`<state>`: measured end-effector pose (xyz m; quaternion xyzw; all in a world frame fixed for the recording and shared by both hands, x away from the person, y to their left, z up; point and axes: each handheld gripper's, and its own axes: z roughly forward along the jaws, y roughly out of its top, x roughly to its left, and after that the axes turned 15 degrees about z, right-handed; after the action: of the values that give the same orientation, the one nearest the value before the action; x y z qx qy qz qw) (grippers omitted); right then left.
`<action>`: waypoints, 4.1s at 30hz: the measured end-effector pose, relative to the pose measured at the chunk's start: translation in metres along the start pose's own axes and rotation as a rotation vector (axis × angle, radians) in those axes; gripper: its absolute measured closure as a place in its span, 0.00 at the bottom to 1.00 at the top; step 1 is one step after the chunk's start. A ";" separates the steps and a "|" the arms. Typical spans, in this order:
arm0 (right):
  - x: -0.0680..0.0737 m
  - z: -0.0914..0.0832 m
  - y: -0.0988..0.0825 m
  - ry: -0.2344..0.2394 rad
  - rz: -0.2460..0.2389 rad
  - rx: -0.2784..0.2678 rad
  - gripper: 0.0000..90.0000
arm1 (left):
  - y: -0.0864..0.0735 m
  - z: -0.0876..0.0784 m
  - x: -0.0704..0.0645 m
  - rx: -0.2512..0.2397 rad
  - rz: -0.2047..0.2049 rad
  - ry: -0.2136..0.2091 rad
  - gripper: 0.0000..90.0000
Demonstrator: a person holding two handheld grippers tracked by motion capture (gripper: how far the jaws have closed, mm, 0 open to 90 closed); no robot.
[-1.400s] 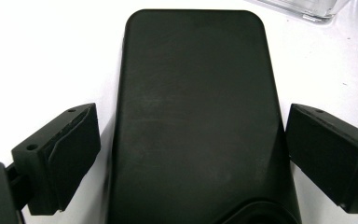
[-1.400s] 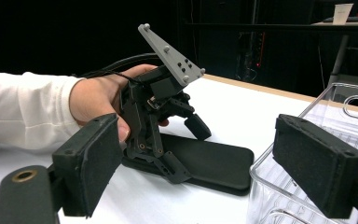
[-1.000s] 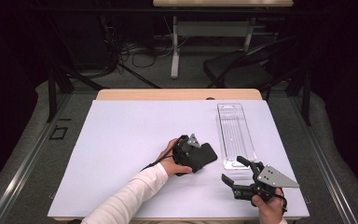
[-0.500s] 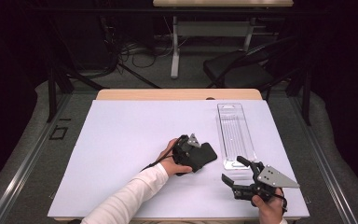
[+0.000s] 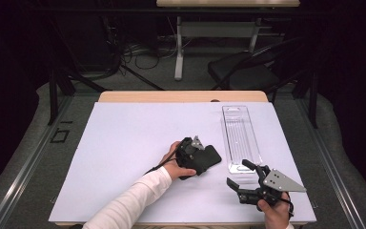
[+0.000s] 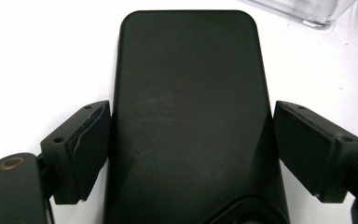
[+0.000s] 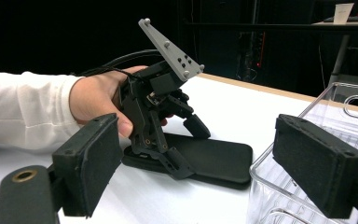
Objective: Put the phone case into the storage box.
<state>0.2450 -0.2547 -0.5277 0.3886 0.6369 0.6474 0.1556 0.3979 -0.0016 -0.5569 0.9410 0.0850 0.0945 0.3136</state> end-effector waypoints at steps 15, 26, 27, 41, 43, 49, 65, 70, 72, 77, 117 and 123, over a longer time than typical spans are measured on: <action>0.000 0.000 0.000 0.001 0.000 0.000 0.16 | 0.003 -0.014 0.001 0.010 -0.028 -0.010 0.16; 0.001 0.000 0.000 0.001 -0.002 0.002 0.16 | 0.008 -0.029 -0.007 0.022 -0.025 -0.036 0.16; 0.001 0.000 0.000 0.001 -0.002 0.002 0.16 | 0.009 -0.030 -0.007 0.020 -0.022 -0.036 0.16; 0.001 0.001 0.000 0.002 0.000 0.005 0.16 | 0.015 -0.068 -0.015 -0.004 -0.003 -0.022 0.16; 0.001 0.001 0.000 0.001 -0.002 0.006 0.16 | 0.015 -0.074 -0.016 -0.003 0.004 -0.019 0.16; 0.001 0.001 -0.001 0.003 0.001 0.008 0.16 | 0.015 -0.091 -0.019 -0.002 0.006 -0.017 0.16; 0.001 0.002 -0.001 0.005 -0.001 0.009 0.16 | -0.001 -0.132 -0.014 -0.031 -0.048 0.012 0.16; 0.001 0.002 -0.001 0.005 -0.002 0.009 0.16 | -0.005 -0.138 -0.012 -0.035 -0.055 0.016 0.16; 0.001 0.002 -0.001 0.004 -0.003 0.010 0.16 | -0.006 -0.139 -0.012 -0.030 -0.050 0.022 0.16; 0.001 0.002 -0.001 0.005 -0.001 0.011 0.16 | -0.008 -0.142 -0.011 -0.023 -0.049 0.019 0.16; 0.025 0.073 0.058 0.094 -0.097 0.130 0.16 | -0.008 -0.157 -0.010 -0.014 -0.039 0.009 0.16; 0.025 0.089 0.064 0.116 -0.092 0.157 0.16 | -0.011 -0.159 -0.007 -0.015 -0.051 0.013 0.16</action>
<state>0.3099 -0.1835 -0.4691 0.3319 0.7106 0.6092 0.1173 0.3534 0.0967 -0.4392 0.9355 0.1104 0.0934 0.3223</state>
